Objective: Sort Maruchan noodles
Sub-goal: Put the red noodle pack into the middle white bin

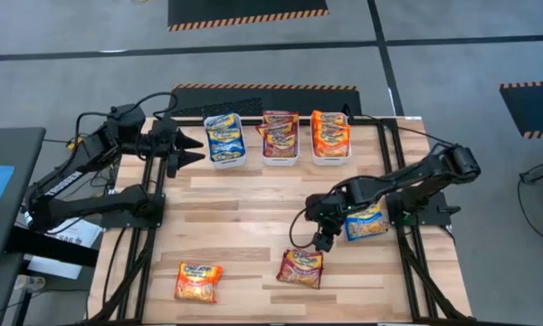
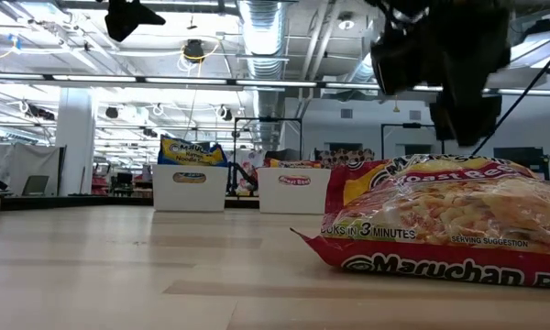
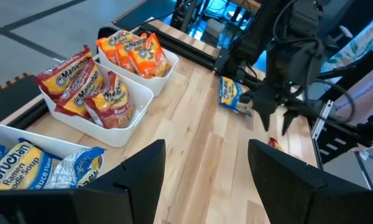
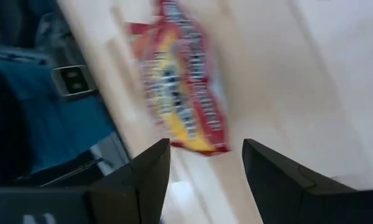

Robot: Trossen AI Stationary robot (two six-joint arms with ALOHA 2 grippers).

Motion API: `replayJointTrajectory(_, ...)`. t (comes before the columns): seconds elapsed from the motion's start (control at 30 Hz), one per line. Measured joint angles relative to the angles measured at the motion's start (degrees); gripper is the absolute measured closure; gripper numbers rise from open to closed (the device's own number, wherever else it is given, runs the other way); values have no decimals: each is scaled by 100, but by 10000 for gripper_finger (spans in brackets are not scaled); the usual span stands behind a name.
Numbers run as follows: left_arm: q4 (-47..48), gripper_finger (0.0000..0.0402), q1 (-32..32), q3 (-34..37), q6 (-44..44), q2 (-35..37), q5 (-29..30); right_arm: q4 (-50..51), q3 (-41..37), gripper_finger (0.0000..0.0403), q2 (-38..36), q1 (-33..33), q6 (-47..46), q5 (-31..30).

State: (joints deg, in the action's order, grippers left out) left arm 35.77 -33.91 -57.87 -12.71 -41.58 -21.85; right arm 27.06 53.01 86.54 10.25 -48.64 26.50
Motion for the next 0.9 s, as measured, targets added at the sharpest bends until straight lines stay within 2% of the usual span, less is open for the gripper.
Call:
replayJointTrajectory(0.1, 4, 187, -2, 0, -2, 0, -2, -137, -213, 175, 2, -11, -10, -100)
replayJointTrajectory(0.27, 4, 187, -2, 0, -12, -4, 3, -951, -579, 175, 6, 14, -264, -89)
replayJointTrajectory(0.47, 2, 187, -2, 0, -42, -4, 11, -1428, -665, 175, 360, 173, -402, -90)
replayJointTrajectory(0.7, 115, 187, -2, 0, -38, -5, 319, -2019, -658, 175, 923, 394, -643, 180)
replayJointTrajectory(0.9, 129, 187, -3, 2, -39, -4, 329, -2296, -661, 181, 1233, 482, -947, 477)
